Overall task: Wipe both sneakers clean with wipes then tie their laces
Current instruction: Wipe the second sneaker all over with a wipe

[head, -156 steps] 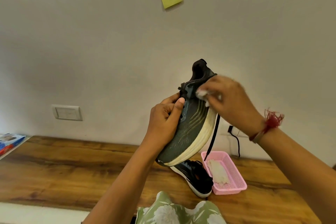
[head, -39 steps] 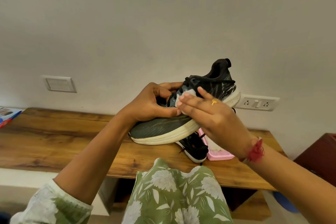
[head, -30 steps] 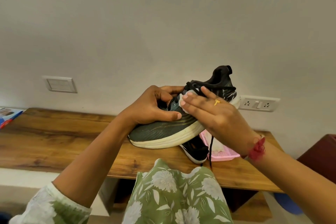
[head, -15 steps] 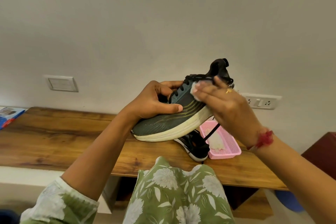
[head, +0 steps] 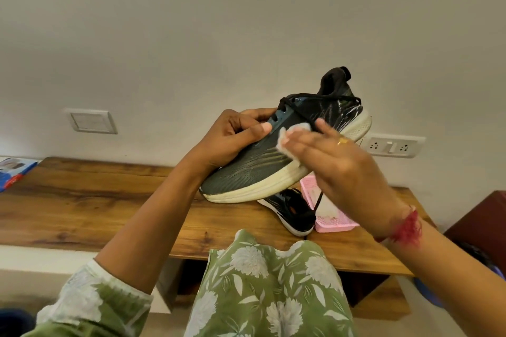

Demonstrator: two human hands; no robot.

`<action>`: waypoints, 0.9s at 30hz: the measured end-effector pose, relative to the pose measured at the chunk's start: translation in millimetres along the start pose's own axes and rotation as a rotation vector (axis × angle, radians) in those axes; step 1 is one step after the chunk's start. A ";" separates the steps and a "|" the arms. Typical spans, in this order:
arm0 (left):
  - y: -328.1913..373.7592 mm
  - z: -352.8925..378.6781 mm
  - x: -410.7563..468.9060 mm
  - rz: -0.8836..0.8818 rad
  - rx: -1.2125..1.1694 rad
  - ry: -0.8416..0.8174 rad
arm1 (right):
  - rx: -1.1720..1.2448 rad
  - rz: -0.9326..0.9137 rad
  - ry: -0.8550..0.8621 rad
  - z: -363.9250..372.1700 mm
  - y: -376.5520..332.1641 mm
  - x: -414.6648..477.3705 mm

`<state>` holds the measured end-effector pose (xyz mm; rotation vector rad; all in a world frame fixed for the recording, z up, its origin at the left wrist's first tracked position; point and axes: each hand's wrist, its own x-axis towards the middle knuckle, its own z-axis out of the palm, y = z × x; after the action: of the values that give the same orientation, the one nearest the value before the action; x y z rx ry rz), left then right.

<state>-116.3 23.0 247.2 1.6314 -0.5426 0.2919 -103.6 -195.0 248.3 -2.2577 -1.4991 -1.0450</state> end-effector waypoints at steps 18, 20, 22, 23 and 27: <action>-7.6 -2.2 2.6 -0.045 -0.023 0.024 | -0.020 0.125 -0.024 2.7 3.0 -2.2; -9.5 -3.1 3.5 -0.043 -0.018 0.044 | -0.005 0.155 -0.007 4.2 -1.4 1.3; -12.8 -4.6 3.8 -0.051 -0.009 0.050 | 0.026 0.041 -0.031 10.8 -22.1 -3.3; -14.2 -4.7 3.6 -0.053 -0.006 0.050 | 0.042 -0.005 -0.057 11.1 -26.8 -5.5; -13.5 -3.2 4.6 -0.061 -0.017 0.077 | 0.008 0.136 -0.022 7.1 3.1 1.6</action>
<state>-105.1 26.1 238.3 1.6108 -0.4351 0.3028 -97.4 -191.4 244.8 -2.3354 -1.3337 -0.9761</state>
